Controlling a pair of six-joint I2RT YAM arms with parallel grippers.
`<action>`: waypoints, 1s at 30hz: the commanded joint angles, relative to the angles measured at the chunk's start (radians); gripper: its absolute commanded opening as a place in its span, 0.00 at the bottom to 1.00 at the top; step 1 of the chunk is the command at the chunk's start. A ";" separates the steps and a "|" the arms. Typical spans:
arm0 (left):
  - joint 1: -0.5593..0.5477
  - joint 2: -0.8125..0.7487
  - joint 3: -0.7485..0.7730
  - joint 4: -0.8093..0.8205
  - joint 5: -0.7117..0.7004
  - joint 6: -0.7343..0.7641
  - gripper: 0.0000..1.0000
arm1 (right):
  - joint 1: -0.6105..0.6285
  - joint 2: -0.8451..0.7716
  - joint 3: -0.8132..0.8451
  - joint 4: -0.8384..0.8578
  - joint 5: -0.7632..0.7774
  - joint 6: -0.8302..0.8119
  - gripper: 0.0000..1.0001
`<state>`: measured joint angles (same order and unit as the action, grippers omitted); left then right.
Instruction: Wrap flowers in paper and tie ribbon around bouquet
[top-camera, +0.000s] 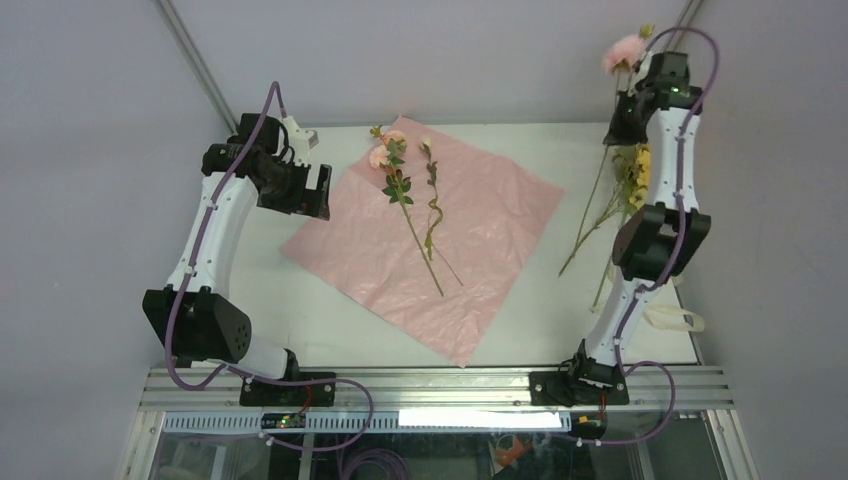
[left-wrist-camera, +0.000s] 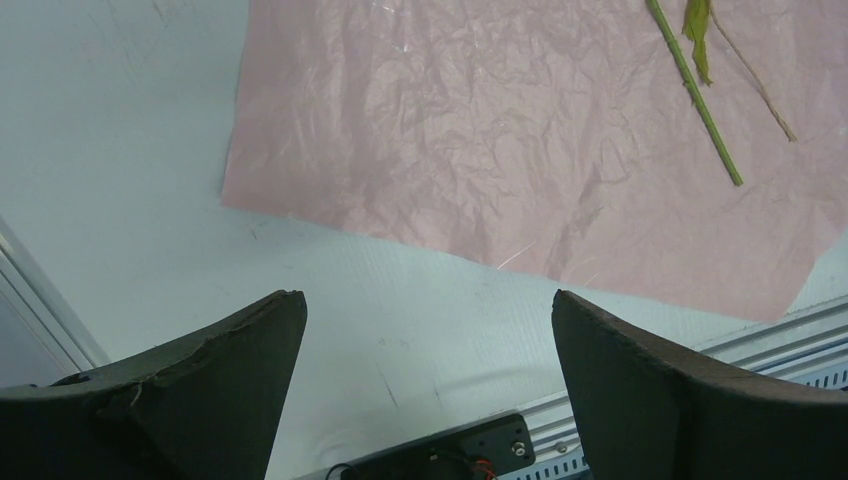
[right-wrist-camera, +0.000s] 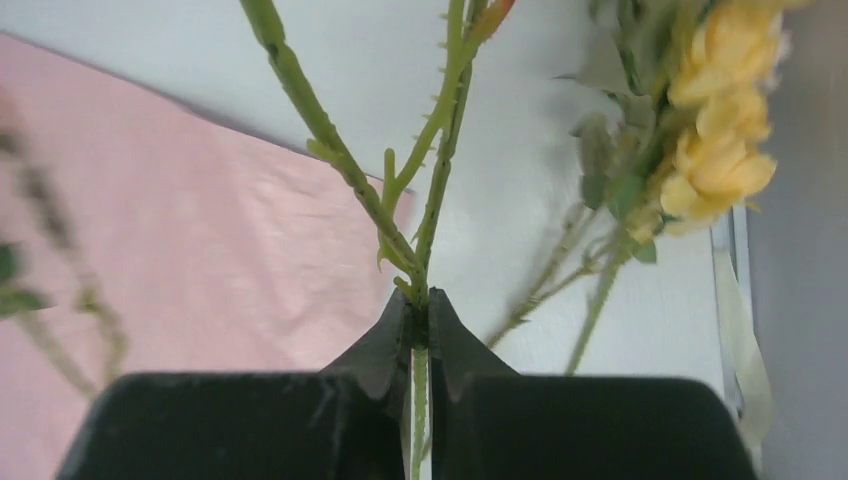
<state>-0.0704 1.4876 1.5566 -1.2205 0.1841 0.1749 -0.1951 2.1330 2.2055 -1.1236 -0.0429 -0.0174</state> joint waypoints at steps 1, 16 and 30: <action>0.006 -0.024 0.036 0.008 -0.008 0.029 0.99 | 0.012 -0.254 0.082 0.105 -0.476 0.107 0.00; 0.006 -0.047 0.034 0.004 -0.009 0.035 0.99 | 0.662 0.056 0.292 0.005 -0.280 0.326 0.00; 0.007 -0.082 -0.009 0.006 0.008 0.043 0.99 | 0.699 0.315 0.397 0.099 0.095 0.269 0.79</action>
<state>-0.0704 1.4616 1.5555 -1.2335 0.1848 0.1959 0.5564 2.5664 2.5336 -1.0168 -0.1368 0.2611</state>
